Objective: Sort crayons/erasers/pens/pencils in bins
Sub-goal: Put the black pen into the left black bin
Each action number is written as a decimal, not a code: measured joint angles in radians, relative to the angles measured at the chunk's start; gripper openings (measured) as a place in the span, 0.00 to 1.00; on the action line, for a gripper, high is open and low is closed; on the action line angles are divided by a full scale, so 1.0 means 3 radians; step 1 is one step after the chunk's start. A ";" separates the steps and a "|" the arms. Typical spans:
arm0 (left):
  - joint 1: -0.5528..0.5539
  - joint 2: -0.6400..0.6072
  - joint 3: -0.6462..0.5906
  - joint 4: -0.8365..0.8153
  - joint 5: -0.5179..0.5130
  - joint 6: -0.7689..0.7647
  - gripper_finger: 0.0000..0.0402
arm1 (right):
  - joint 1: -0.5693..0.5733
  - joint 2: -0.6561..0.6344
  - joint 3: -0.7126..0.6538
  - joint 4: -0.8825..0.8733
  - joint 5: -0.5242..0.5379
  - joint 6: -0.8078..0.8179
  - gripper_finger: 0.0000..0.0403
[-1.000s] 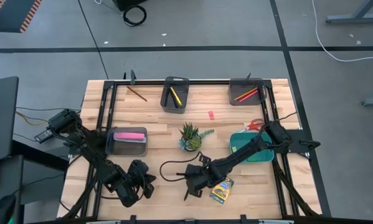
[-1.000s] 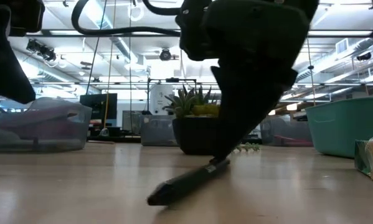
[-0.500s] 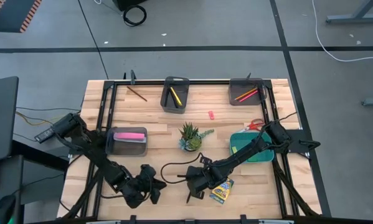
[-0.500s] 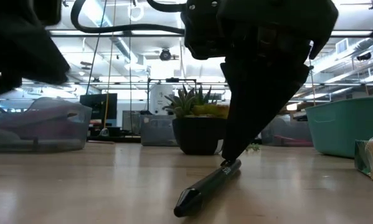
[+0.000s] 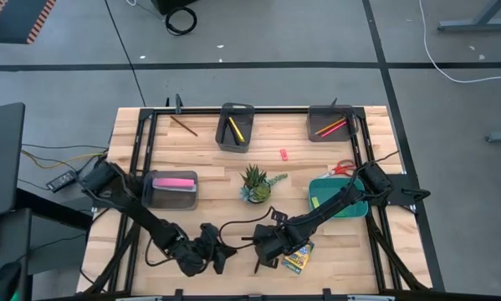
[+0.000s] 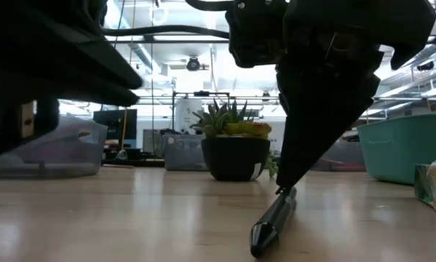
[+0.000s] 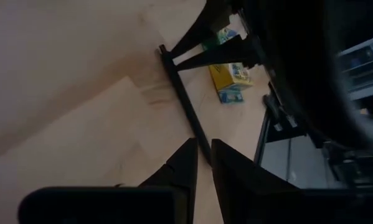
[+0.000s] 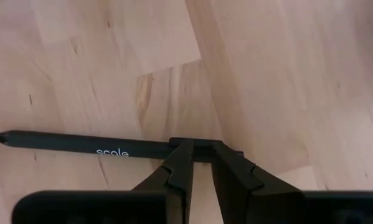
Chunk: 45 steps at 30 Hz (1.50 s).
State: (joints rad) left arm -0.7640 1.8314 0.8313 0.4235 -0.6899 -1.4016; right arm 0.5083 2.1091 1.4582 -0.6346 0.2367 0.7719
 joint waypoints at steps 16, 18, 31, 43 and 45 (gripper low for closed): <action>0.0153 0.0751 0.0791 0.0127 0.0137 0.0390 0.15 | 0.0019 -0.0006 -0.0024 0.0001 -0.0016 -0.0007 0.16; 0.0197 0.0845 0.0937 0.0122 0.0193 0.0538 0.16 | 0.0018 -0.0006 -0.0023 0.0001 -0.0024 -0.0004 0.16; 0.0335 0.1390 0.1718 -0.0423 0.0850 0.1144 0.16 | 0.0019 -0.0006 -0.0024 -0.0010 -0.0028 -0.0010 0.16; 0.0380 0.1401 0.2156 -0.1614 0.0913 0.1234 0.13 | 0.0026 -0.0002 -0.0027 0.0007 0.0045 0.0039 0.16; 0.0380 0.1398 0.2161 -0.1690 0.0909 0.1220 0.13 | 0.0039 -0.0001 -0.0027 0.0018 0.0052 0.0042 0.16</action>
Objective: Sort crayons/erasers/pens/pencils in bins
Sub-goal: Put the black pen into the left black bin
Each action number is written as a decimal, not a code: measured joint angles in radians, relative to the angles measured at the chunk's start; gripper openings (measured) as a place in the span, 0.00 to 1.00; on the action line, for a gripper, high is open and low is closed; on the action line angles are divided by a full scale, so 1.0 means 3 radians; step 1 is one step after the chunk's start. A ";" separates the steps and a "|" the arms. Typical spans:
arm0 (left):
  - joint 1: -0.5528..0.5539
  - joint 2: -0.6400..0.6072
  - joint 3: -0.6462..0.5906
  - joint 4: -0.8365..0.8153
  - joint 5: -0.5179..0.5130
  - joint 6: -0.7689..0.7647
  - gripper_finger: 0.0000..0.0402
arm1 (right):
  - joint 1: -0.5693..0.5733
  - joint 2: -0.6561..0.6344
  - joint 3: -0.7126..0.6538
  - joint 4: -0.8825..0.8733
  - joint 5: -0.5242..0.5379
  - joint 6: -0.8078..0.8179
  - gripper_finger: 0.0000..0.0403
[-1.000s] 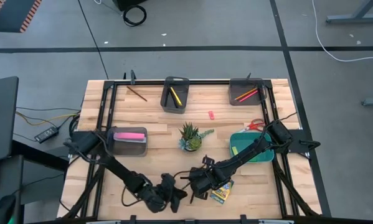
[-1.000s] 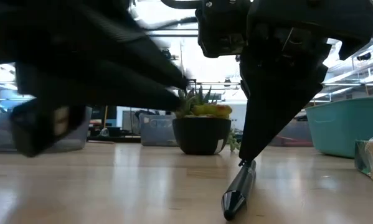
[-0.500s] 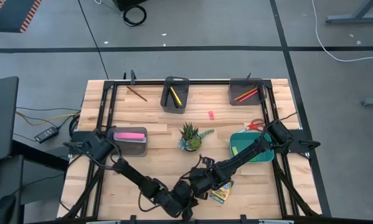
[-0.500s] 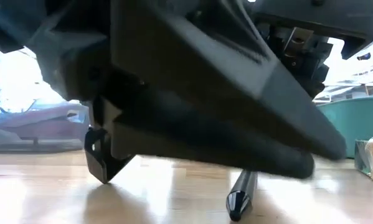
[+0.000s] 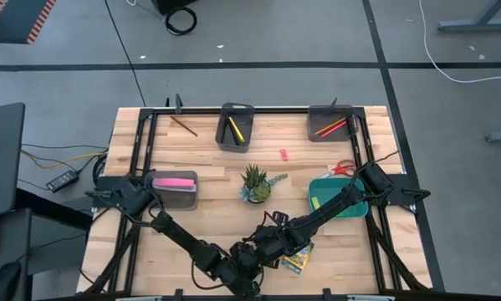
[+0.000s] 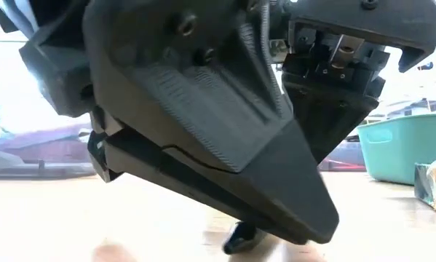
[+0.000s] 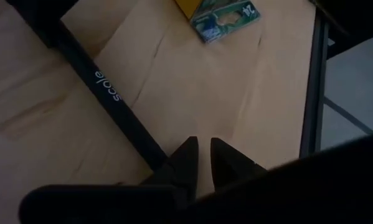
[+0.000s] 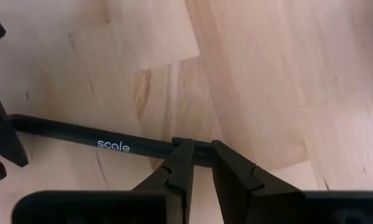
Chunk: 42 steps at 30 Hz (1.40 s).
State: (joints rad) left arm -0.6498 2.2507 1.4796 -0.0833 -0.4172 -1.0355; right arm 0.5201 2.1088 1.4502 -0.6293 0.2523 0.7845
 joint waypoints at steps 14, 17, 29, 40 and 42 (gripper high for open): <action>-0.0114 0.0007 0.0242 -0.0495 -0.0019 0.0006 0.16 | 0.0028 0.0006 -0.0004 0.0030 0.0130 0.0205 0.16; -0.0139 0.0019 0.0418 -0.0897 -0.0005 0.0093 0.17 | 0.0046 0.0005 -0.0068 0.0142 0.0188 0.0295 0.16; -0.0227 0.0016 0.0806 -0.1722 -0.0142 0.0065 0.28 | 0.0083 -0.0011 -0.0345 0.0465 0.0184 0.0488 0.16; -0.0177 0.0025 0.0736 -0.1752 -0.0249 -0.0141 0.29 | 0.0088 -0.0006 -0.0351 0.0536 0.0226 0.0530 0.16; -0.0141 0.0026 0.0645 -0.1438 -0.0184 -0.0036 0.29 | 0.0087 -0.0006 -0.0352 0.0539 0.0227 0.0526 0.16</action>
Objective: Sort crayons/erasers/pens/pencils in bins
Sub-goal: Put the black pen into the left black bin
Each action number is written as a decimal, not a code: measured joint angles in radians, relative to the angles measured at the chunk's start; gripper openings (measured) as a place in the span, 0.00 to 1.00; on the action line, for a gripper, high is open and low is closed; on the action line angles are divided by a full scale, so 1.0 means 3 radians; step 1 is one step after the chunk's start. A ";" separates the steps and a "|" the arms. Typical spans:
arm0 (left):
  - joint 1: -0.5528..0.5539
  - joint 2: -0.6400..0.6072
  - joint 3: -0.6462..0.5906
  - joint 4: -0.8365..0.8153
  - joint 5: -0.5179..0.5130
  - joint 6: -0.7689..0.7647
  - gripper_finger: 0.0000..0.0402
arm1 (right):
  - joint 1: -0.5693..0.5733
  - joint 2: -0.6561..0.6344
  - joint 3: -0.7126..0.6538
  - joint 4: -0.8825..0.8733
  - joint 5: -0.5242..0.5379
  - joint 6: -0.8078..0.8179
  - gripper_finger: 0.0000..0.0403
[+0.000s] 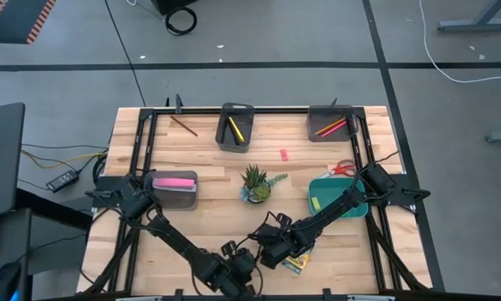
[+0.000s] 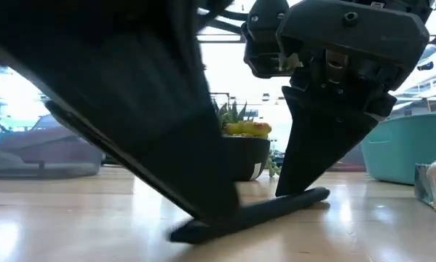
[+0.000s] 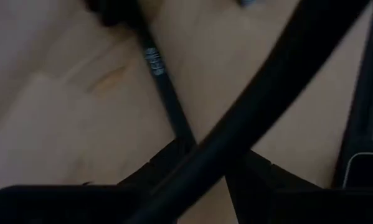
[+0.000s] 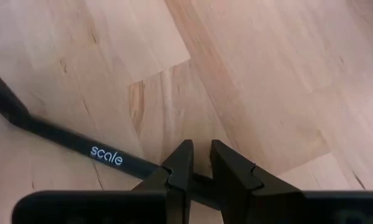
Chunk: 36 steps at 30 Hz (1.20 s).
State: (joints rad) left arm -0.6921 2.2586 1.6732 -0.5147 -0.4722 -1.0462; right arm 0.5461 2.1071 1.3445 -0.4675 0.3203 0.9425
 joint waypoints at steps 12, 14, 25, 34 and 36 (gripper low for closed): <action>0.0089 -0.0014 -0.0145 -0.0006 0.0154 -0.0104 0.28 | 0.0002 0.0000 0.0000 0.0011 0.0030 0.0017 0.16; 0.0093 -0.0009 -0.0148 0.0035 0.0140 -0.0044 0.28 | 0.0002 0.0000 0.0000 0.0018 0.0054 0.0038 0.16; 0.0122 0.0130 -0.0138 0.0039 0.0267 -0.0211 0.08 | 0.0000 -0.0024 0.0056 0.0031 0.0043 0.0002 0.16; 0.0157 0.0129 -0.0102 -0.0071 0.0384 -0.0247 0.07 | 0.0001 -0.0528 0.0053 -0.0430 0.0111 -0.0120 0.16; 0.0160 0.0124 -0.0060 -0.0108 0.0397 -0.0246 0.07 | 0.0007 -0.0718 0.0048 -0.0576 0.0161 -0.0122 0.16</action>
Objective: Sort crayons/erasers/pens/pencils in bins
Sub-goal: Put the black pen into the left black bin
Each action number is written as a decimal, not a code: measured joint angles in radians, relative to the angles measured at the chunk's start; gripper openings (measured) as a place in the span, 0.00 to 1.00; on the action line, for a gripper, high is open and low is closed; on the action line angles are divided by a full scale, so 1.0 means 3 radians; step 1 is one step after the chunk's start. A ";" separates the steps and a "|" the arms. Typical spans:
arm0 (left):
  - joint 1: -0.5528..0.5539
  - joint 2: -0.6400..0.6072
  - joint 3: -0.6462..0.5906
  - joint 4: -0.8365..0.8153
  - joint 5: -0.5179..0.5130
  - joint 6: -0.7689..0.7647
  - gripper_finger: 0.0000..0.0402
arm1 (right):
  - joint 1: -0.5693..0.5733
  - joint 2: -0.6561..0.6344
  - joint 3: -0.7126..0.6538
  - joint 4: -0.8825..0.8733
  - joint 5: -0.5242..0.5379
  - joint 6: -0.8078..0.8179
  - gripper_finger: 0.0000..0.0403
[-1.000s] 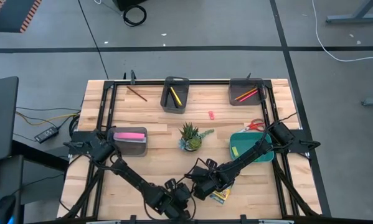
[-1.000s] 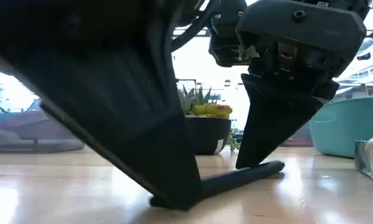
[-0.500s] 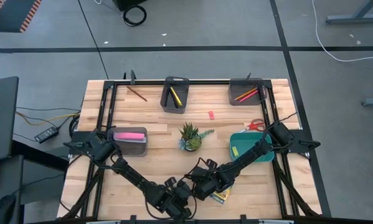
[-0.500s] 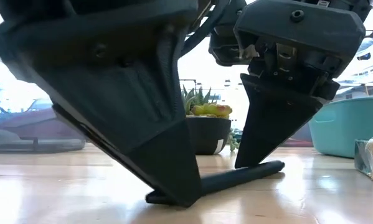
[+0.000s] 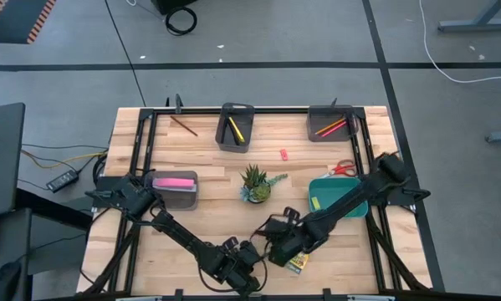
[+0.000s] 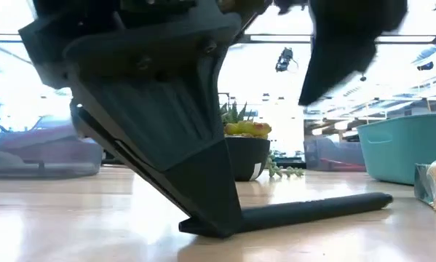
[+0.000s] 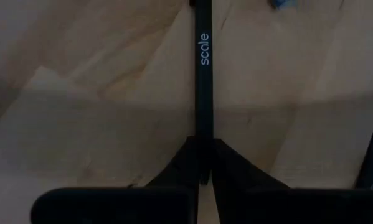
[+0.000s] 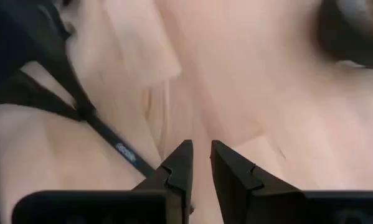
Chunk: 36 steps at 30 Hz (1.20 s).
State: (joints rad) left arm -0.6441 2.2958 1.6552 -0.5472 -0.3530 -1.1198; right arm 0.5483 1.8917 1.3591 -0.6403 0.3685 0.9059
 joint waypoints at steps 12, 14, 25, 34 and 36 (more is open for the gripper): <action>0.0017 0.0025 0.0708 -0.0688 -0.0093 0.0246 0.07 | -0.0079 -0.1289 0.0028 -0.0450 0.0820 -0.0081 0.16; 0.0036 0.0023 0.0832 -0.0868 -0.0119 0.0291 0.07 | -0.0091 -0.1435 0.0017 -0.0589 0.0882 -0.0084 0.16; 0.0321 0.0014 0.1844 -0.2437 -0.0442 0.0496 0.06 | 0.0012 -0.2280 0.0020 -0.0832 0.0901 -0.0065 0.16; 0.1102 -0.0414 0.2130 -0.3200 -0.0722 0.0386 0.06 | 0.0257 -0.2618 0.0020 -0.0839 0.0893 -0.0064 0.16; 0.1353 -0.0566 0.2084 -0.3237 -0.0736 0.0516 0.06 | 0.0311 -0.2623 0.0020 -0.0860 0.0898 -0.0055 0.16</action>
State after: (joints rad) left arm -0.2383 2.1259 2.2802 -1.5183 -0.5738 -0.9651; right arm 0.6415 1.1049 1.3651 -0.8984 0.6378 0.8894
